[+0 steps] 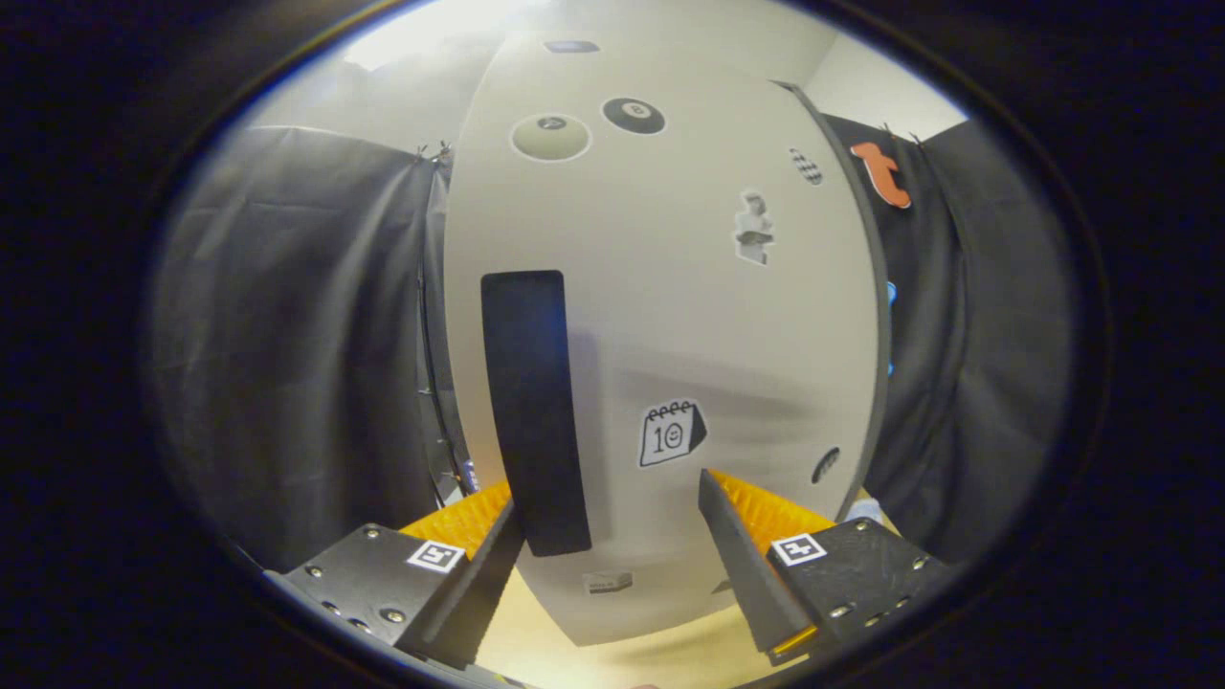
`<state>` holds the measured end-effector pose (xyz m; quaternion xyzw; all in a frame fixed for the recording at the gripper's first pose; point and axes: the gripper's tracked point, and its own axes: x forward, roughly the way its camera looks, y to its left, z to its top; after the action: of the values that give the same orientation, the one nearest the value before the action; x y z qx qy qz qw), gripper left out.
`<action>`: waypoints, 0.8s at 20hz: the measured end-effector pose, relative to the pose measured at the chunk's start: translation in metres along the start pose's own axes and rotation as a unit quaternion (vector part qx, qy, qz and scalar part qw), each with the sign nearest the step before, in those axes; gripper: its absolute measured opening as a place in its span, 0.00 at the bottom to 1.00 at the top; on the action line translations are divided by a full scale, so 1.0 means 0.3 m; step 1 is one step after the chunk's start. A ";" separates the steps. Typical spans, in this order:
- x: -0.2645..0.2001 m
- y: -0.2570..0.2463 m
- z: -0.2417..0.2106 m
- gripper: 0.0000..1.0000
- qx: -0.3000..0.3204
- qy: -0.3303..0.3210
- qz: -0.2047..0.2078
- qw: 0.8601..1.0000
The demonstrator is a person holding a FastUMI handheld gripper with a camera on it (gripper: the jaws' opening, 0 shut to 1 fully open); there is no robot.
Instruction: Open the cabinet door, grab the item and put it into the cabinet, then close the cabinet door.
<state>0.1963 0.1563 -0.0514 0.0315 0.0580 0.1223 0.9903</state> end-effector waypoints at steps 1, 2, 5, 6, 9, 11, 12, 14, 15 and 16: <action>0.039 0.017 0.005 1.00 -0.002 -0.002 0.002 1.000; 0.081 0.039 0.003 1.00 -0.003 -0.003 0.006 1.000; 0.184 0.071 0.005 1.00 -0.007 -0.003 0.012 1.000; 0.218 0.081 0.005 1.00 -0.008 -0.005 0.011 1.000; 0.306 0.095 0.005 1.00 -0.009 -0.021 -0.014 1.000; 0.356 0.092 0.007 1.00 -0.020 -0.036 -0.030 0.999; 0.375 0.087 0.012 1.00 -0.020 -0.041 -0.039 0.998; 0.391 0.084 0.012 1.00 -0.019 -0.049 -0.054 0.997; 0.397 0.081 0.013 1.00 -0.020 -0.053 -0.060 0.997; 0.405 0.079 0.014 1.00 -0.020 -0.055 -0.066 0.996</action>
<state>0.3082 0.2088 -0.0583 0.0145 0.0029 0.0563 0.9983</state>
